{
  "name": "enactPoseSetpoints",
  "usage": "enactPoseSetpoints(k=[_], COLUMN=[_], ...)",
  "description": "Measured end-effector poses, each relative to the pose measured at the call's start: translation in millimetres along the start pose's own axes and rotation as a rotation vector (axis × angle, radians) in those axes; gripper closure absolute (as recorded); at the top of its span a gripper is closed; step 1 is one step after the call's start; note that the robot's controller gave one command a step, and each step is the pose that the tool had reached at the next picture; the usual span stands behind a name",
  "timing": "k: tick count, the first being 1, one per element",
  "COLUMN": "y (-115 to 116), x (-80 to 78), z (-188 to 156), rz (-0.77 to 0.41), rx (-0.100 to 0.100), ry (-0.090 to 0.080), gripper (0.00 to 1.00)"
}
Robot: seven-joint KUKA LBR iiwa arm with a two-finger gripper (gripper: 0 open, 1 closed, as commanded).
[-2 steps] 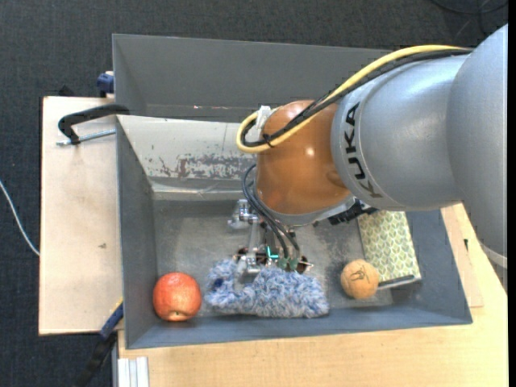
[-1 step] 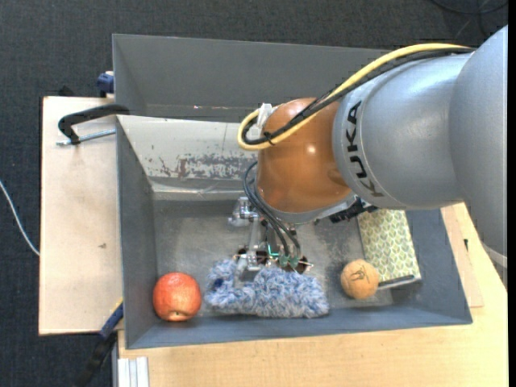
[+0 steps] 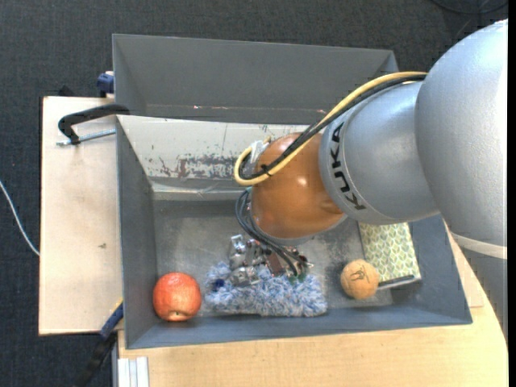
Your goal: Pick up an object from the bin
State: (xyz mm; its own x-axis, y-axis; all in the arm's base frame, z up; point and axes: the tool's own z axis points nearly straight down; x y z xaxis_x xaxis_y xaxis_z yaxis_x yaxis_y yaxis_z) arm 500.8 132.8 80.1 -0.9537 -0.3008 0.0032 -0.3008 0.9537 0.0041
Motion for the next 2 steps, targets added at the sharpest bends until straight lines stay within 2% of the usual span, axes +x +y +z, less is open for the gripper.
enactPoseSetpoints(k=[1,2], y=[0,-14], x=[-0.1,-7.5], z=[0,-138], rz=[0.000,-0.171], rx=[0.000,0.005], ry=[0.000,-0.011], gripper=[1.00,1.00])
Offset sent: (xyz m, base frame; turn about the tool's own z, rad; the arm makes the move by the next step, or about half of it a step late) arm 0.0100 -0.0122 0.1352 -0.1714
